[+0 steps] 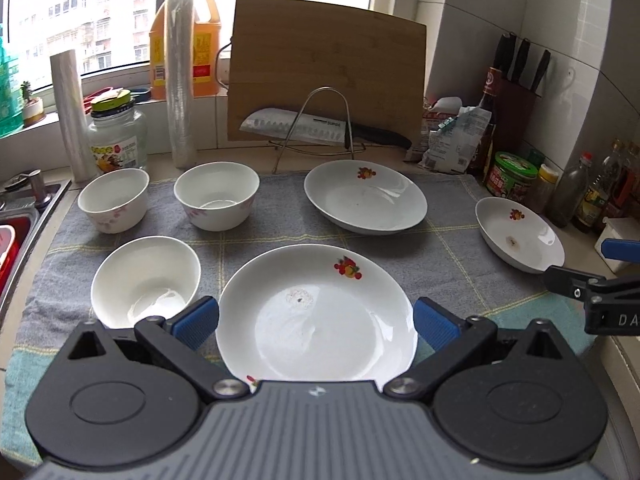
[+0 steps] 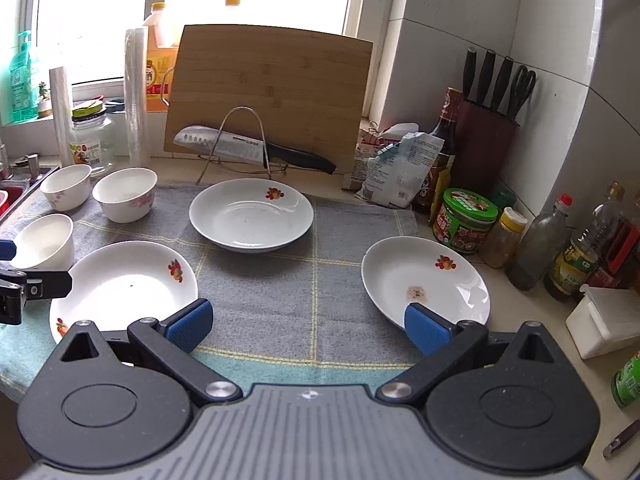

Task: Organize plates and bowls
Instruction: 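Reach the left tool to the stained white plate and grip its rim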

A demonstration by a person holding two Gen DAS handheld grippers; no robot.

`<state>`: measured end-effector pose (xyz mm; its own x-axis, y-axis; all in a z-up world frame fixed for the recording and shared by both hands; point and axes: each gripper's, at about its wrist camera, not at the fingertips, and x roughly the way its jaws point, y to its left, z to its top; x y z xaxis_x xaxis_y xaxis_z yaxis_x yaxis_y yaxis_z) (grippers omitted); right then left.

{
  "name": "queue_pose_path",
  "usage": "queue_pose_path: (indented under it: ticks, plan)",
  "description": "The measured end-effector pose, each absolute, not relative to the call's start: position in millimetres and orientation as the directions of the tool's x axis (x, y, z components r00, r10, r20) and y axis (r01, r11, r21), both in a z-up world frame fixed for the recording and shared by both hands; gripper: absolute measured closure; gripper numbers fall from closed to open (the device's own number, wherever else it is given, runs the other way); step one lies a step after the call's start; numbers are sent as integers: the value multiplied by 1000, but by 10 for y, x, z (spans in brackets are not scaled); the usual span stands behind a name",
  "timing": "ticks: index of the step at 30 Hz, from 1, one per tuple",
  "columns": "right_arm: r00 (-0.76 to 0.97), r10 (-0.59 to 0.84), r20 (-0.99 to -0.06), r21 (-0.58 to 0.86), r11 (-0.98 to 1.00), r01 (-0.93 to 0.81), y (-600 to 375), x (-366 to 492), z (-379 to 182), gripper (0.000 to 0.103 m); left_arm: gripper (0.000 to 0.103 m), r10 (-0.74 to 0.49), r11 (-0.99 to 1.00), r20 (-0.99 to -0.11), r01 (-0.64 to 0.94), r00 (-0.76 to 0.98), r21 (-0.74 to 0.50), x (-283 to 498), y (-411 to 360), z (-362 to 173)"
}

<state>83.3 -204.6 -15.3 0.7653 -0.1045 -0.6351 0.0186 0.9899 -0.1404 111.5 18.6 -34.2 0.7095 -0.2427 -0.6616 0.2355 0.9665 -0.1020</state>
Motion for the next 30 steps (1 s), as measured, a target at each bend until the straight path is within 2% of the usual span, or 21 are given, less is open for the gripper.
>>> queue_pose_path:
  ticks: [6, 13, 21, 30]
  plan:
    - [732, -223, -643, -174, 974, 144, -2234, 878, -212, 0, 1, -343, 926, -662, 360, 666, -116, 1342, 46, -356]
    - [730, -254, -634, -175, 967, 185, -2521, 877, -333, 0, 1, -399, 887, -704, 442, 588, -134, 1579, -273, -453]
    - [733, -188, -654, -125, 982, 141, -3085, 1034, -655, 0, 1, -371, 871, -713, 490, 595, -45, 1862, -840, -424]
    - [689, -130, -713, -70, 991, 113, -3729, 1264, -1100, 0, 1, -409, 812, -740, 583, 534, -29, 2257, -1693, -422]
